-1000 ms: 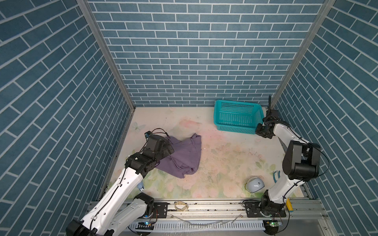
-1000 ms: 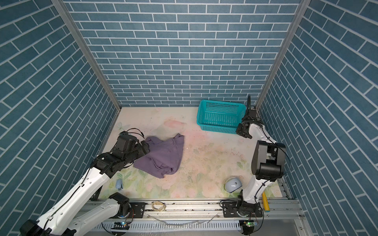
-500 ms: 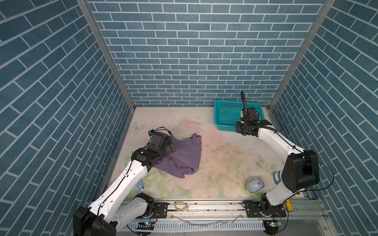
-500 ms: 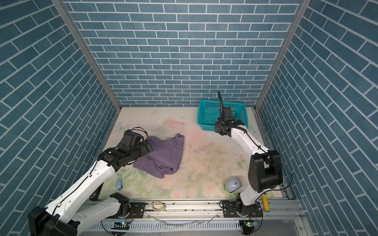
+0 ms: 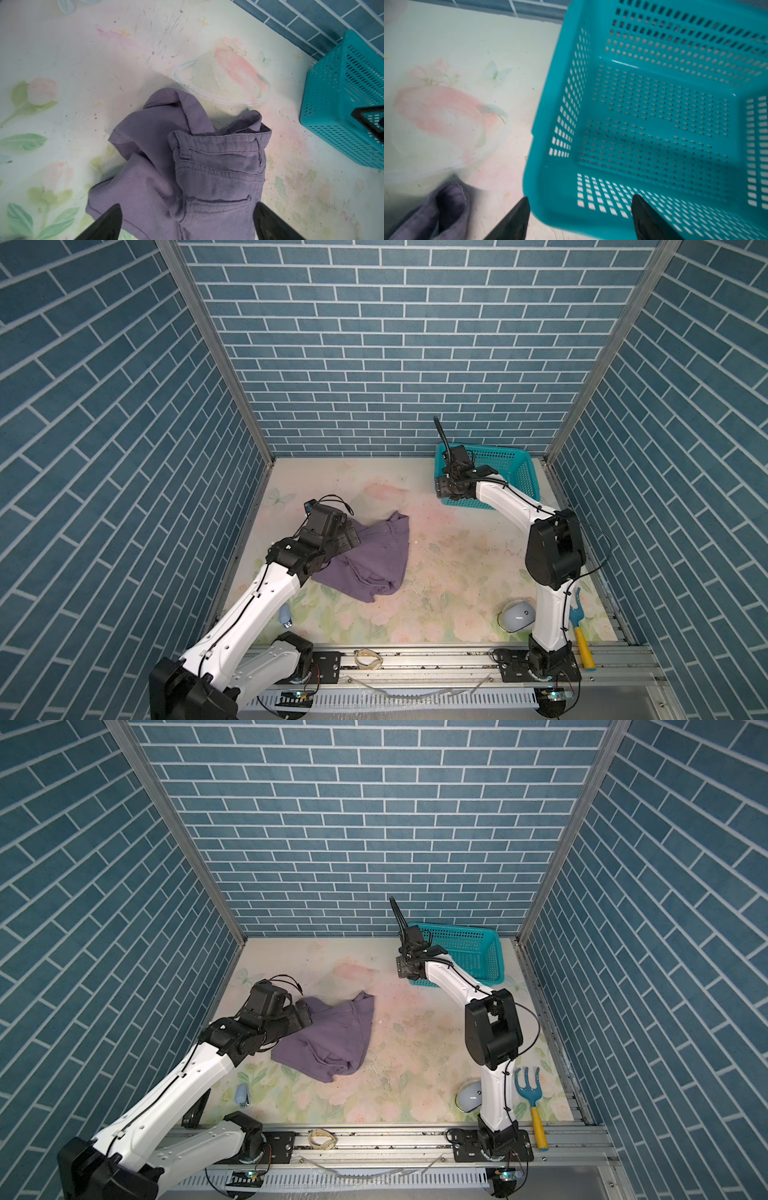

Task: Fold and stack the trousers
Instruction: 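Adjust the basket with the right gripper while the left hovers over the trousers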

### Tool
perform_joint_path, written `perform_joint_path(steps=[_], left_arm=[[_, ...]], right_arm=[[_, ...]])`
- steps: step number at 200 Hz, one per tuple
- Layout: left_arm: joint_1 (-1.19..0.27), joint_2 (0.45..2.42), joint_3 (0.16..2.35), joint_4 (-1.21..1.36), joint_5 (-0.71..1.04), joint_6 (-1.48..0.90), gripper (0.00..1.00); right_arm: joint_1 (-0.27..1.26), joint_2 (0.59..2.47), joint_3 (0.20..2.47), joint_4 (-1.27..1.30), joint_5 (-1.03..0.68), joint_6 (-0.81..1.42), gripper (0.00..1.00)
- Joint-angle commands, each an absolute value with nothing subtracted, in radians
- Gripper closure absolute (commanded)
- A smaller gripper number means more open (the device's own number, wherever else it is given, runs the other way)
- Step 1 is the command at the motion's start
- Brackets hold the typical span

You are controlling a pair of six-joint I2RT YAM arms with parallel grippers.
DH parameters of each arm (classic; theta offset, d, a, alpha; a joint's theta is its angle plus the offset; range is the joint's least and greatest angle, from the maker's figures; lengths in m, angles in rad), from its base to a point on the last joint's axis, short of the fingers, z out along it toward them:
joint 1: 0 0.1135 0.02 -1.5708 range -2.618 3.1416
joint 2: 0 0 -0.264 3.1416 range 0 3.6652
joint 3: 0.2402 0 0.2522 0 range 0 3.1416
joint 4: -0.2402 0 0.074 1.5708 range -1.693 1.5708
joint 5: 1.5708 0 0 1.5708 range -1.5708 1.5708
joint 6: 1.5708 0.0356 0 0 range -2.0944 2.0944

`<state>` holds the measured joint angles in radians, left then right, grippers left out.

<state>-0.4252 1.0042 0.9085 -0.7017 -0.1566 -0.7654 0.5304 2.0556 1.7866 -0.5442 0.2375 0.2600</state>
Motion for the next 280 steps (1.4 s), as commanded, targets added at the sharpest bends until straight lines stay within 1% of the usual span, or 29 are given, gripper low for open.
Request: perform_joint_path(steps=[1,35,62,70,94,104,117,182,204,229,239,267,280], left_arm=[[-0.414,0.945,0.891,-0.801,-0.217,-0.753,0.01],[-0.409,0.847,0.872,-0.877,-0.270,-0.759,0.01],[-0.408,0.783,0.850,-0.905,-0.285,-0.769,0.01],[-0.405,0.771,0.848,-0.917,-0.287,-0.774,0.01],[-0.406,0.742,0.846,-0.955,-0.295,-0.781,0.01],[-0.406,0.729,0.846,-0.971,-0.299,-0.780,0.01],[-0.405,0.712,0.840,-0.988,-0.306,-0.785,0.01],[-0.405,0.658,0.799,-0.998,-0.296,-0.822,0.01],[-0.405,0.671,0.800,-0.983,-0.287,-0.826,0.01],[-0.406,0.692,0.802,-0.958,-0.271,-0.830,0.01],[-0.405,0.698,0.801,-0.949,-0.266,-0.834,0.01],[-0.405,0.729,0.806,-0.932,-0.253,-0.834,0.01],[-0.406,0.740,0.813,-0.928,-0.250,-0.834,0.01]], right_arm=[[0.538,2.129,1.903,-0.615,0.260,0.250,0.01],[0.538,2.255,2.012,-0.654,0.283,0.230,0.01],[0.537,2.311,2.054,-0.668,0.303,0.223,0.01],[0.537,2.322,2.059,-0.667,0.304,0.216,0.03],[0.532,2.346,2.059,-0.654,0.305,0.170,0.11],[0.527,2.350,2.056,-0.645,0.290,0.142,0.15],[0.521,2.347,2.045,-0.634,0.273,0.104,0.18],[0.464,2.261,1.931,-0.584,0.194,-0.005,0.23],[0.433,2.238,1.899,-0.584,0.166,-0.020,0.31],[0.390,2.210,1.862,-0.585,0.103,-0.025,0.37],[0.375,2.201,1.855,-0.593,0.079,-0.038,0.42],[0.357,2.200,1.835,-0.607,0.074,-0.113,0.51],[0.356,2.159,1.817,-0.607,0.082,-0.168,0.54]])
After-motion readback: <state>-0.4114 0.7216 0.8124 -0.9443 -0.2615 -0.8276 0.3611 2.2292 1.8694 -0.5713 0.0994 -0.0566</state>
